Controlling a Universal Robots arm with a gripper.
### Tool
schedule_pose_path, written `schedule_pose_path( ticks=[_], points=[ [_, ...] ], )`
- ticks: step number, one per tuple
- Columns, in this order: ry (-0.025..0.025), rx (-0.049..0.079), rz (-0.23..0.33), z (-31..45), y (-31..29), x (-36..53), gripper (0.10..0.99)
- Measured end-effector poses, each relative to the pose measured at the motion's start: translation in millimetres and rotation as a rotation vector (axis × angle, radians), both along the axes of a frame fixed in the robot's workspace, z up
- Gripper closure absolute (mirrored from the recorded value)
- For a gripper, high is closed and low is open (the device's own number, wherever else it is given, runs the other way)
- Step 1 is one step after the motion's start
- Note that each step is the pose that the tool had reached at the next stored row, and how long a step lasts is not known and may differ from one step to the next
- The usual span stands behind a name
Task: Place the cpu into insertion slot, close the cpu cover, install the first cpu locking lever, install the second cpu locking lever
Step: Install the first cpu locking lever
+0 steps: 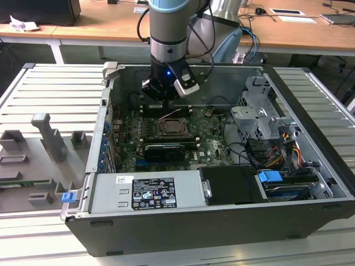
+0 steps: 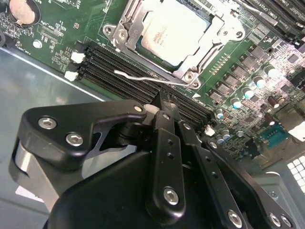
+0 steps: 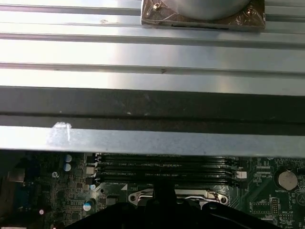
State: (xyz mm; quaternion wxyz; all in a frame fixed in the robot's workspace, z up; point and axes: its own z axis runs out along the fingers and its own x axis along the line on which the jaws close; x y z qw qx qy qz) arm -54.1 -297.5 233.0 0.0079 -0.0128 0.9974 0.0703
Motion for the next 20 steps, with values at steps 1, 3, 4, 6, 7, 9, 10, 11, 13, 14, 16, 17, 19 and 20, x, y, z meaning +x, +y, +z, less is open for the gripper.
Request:
schedule_pose_path(
  ticks=[1,3,4,6,7,9,10,11,13,14,16,17,19,20],
  points=[
    [0.0001,0.0,0.0,-0.3,0.0,0.1,0.98],
    [0.0,0.0,0.0,-0.9,0.0,0.2,0.98],
    [0.0,0.0,0.0,-1.1,0.0,0.3,0.98],
    [0.0001,0.0,0.0,-1.5,0.0,0.4,0.98],
    [0.0,0.0,0.0,-1.8,0.0,0.4,0.98],
    [-0.0002,0.0,0.0,-2.8,0.0,0.7,0.98],
    [0.0,0.0,-0.001,-3.6,0.0,1.2,0.98],
    [0.0,0.0,-0.001,-4.2,0.0,1.8,0.98],
    [0.0,0.0,-0.001,-5.8,0.0,3.1,0.98],
    [0.0,0.0,-0.001,-6.6,0.0,3.8,0.98],
    [0.0,0.0,-0.001,-9.7,0.2,6.7,0.98],
    [0.0,0.0,-0.001,-10.5,0.3,7.5,0.98],
    [0.0001,0.0,-0.001,-11.8,0.9,9.2,0.98],
    [-0.0001,0.0,-0.001,-12.2,1.2,9.8,0.98]
  ],
)
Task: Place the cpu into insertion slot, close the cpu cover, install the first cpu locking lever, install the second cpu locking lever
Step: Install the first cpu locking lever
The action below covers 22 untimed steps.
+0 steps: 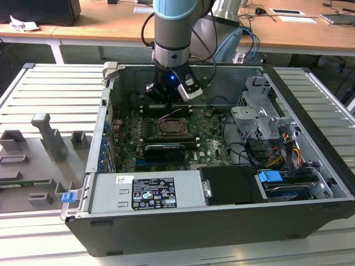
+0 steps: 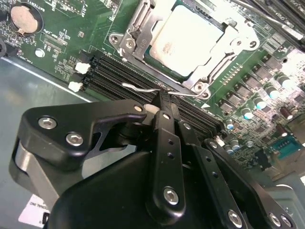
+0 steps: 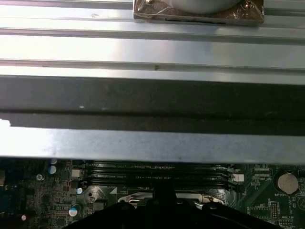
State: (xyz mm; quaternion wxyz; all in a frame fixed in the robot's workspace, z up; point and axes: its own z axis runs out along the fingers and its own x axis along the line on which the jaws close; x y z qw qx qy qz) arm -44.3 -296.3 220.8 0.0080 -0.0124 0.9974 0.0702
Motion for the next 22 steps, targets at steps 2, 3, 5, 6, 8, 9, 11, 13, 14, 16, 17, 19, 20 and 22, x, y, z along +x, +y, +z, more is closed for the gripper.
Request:
schedule_pose_path(
  ticks=[2,3,5,6,8,9,11,13,14,16,17,19,20,22],
  points=[
    [-0.0001,0.0,0.0,-1.3,0.9,1.7,0.98],
    [0.0001,0.0,0.0,-2.1,1.2,2.8,0.98],
    [0.0001,0.0,0.0,-3.3,1.3,4.9,0.98],
    [0.0001,0.0,0.0,-3.8,1.3,6.3,0.98],
    [0.0001,0.0,0.0,-5.1,1.4,10.1,0.98],
    [0.0001,0.0,0.0,-5.8,1.5,11.8,0.98],
    [0.0,0.0,0.0,-6.9,1.7,14.8,0.98],
    [0.0001,0.0,0.0,-8.1,1.8,17.7,0.98],
    [0.0001,0.0,0.0,-8.7,1.9,19.0,0.98],
    [0.0001,0.0,0.0,-9.9,2.1,21.9,0.98],
    [0.0001,0.0,0.0,-10.5,2.1,22.7,0.98],
    [0.0001,0.0,0.0,-11.7,2.3,23.1,0.98],
    [0.0001,0.0,0.0,-12.3,2.4,23.4,0.98],
    [0.0001,0.0,0.0,-13.8,2.5,25.0,0.98]
  ],
)
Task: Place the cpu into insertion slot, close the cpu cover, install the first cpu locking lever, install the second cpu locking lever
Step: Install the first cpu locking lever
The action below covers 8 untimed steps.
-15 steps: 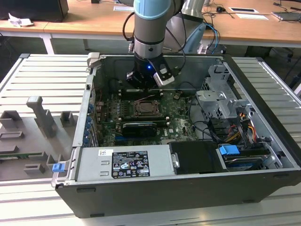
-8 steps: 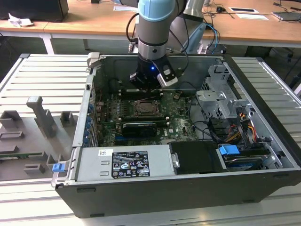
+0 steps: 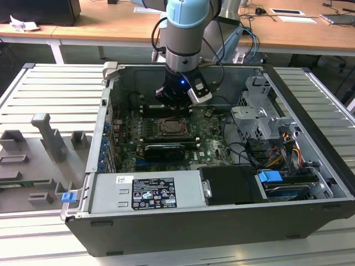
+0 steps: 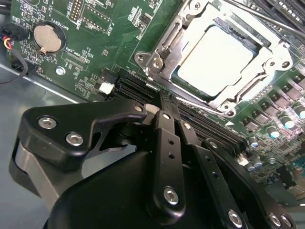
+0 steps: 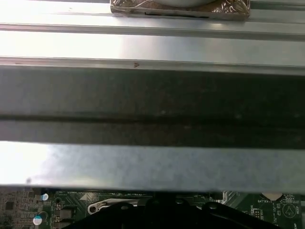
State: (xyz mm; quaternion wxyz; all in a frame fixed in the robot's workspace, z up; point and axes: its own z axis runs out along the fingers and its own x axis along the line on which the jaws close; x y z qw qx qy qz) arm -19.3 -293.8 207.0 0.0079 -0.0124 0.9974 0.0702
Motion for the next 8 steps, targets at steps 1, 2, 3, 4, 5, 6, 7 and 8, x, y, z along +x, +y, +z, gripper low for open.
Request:
schedule_pose_path(
  ticks=[1,2,3,4,5,6,7,8],
  points=[
    [0.0,0.0,0.0,-0.6,0.0,0.6,0.98],
    [0.0,0.0,0.0,-1.1,0.1,1.0,0.98],
    [0.0,0.0,0.0,-1.6,0.1,1.3,0.98],
    [0.0,0.0,0.0,-2.0,0.1,1.5,0.98],
    [0.0,0.0,0.0,-2.7,0.1,1.5,0.98],
    [0.0,-0.001,0.0,-3.1,0.1,1.6,0.98],
    [0.0002,-0.002,0.0,-3.4,0.0,1.6,0.98],
    [0.0001,-0.002,0.0,-3.8,0.1,1.7,0.98]
  ],
)
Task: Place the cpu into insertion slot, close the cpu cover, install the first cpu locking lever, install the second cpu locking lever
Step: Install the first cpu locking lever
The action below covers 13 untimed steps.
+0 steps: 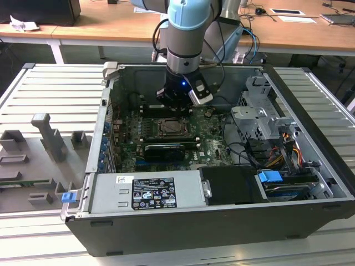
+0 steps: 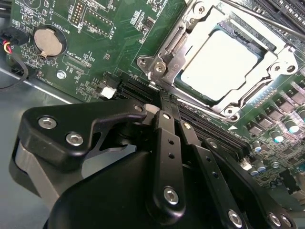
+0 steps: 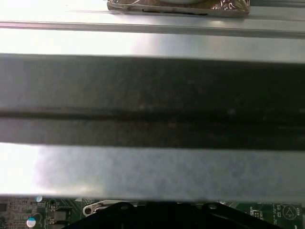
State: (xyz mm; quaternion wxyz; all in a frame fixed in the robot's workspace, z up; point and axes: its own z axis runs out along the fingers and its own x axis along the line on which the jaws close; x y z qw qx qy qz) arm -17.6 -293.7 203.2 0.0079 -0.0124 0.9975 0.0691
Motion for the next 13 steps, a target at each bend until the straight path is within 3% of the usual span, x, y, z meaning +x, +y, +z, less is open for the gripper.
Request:
schedule_pose_path(
  ticks=[13],
  points=[
    [-0.0001,-0.006,0.0,-0.1,0.0,0.0,0.98]
  ],
)
